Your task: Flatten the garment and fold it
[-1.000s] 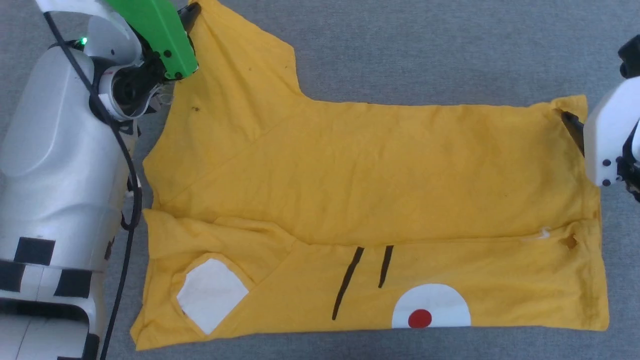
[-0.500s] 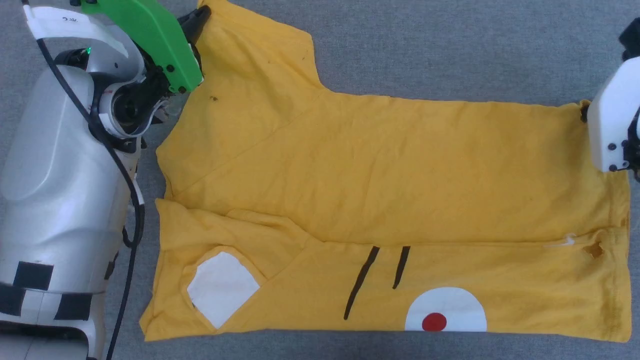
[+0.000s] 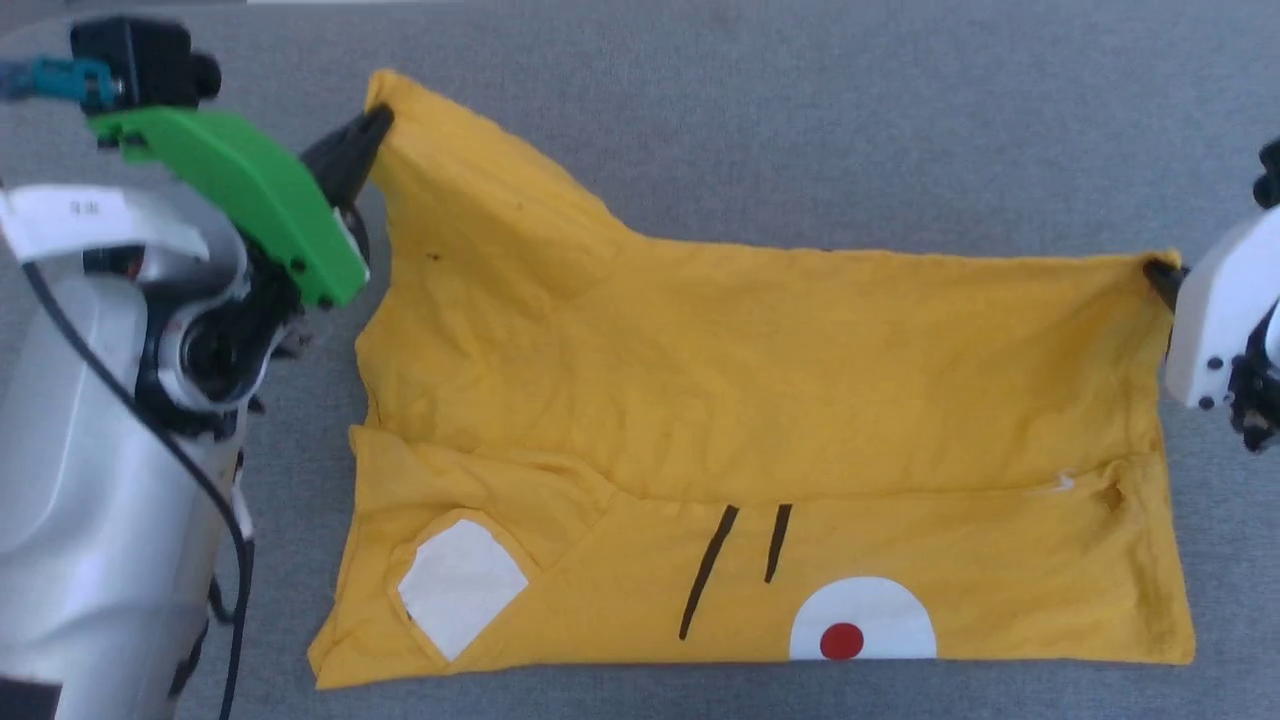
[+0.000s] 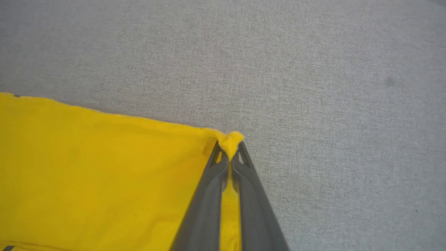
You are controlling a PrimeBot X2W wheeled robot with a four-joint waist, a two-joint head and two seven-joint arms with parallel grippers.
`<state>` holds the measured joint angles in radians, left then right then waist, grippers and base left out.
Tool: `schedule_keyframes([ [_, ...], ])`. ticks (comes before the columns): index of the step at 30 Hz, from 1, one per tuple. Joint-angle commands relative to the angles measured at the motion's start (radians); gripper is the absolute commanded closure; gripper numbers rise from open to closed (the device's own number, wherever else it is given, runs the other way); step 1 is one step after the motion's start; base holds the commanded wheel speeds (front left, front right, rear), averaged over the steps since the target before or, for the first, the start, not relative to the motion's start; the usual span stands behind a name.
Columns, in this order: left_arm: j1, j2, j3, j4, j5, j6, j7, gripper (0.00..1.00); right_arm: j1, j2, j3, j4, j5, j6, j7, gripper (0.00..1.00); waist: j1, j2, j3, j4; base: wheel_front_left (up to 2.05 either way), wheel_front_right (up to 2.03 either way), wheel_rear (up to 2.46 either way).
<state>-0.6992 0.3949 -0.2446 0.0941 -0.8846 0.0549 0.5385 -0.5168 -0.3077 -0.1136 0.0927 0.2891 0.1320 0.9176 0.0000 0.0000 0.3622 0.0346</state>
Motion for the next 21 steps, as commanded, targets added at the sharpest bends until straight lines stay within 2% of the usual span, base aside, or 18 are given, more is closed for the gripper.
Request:
schedule_keyframes([
  [1,0.049,0.018,0.010,-0.022,-0.008,0.012,-0.003,1.00,0.035,0.008,-0.013,-0.007,0.005,-0.001,-0.012,1.00,0.0000,0.0000,-0.084,-0.006,0.00,0.00,0.00],
  [10,0.355,0.035,0.080,-0.174,-0.069,0.079,-0.032,1.00,0.221,0.067,-0.070,0.002,0.007,-0.001,-0.038,1.00,0.0000,0.0000,-0.158,-0.014,0.00,0.00,0.00],
  [17,0.605,-0.006,0.131,-0.231,-0.122,0.112,-0.094,1.00,0.310,0.096,-0.096,0.023,0.000,-0.001,-0.044,1.00,0.0000,0.0000,-0.179,-0.016,0.00,0.00,0.00],
  [21,0.711,-0.037,0.141,-0.215,-0.152,0.128,-0.111,1.00,0.353,0.096,-0.092,0.041,-0.018,-0.001,-0.045,1.00,0.0000,0.0000,-0.188,-0.010,0.00,0.00,0.00],
])
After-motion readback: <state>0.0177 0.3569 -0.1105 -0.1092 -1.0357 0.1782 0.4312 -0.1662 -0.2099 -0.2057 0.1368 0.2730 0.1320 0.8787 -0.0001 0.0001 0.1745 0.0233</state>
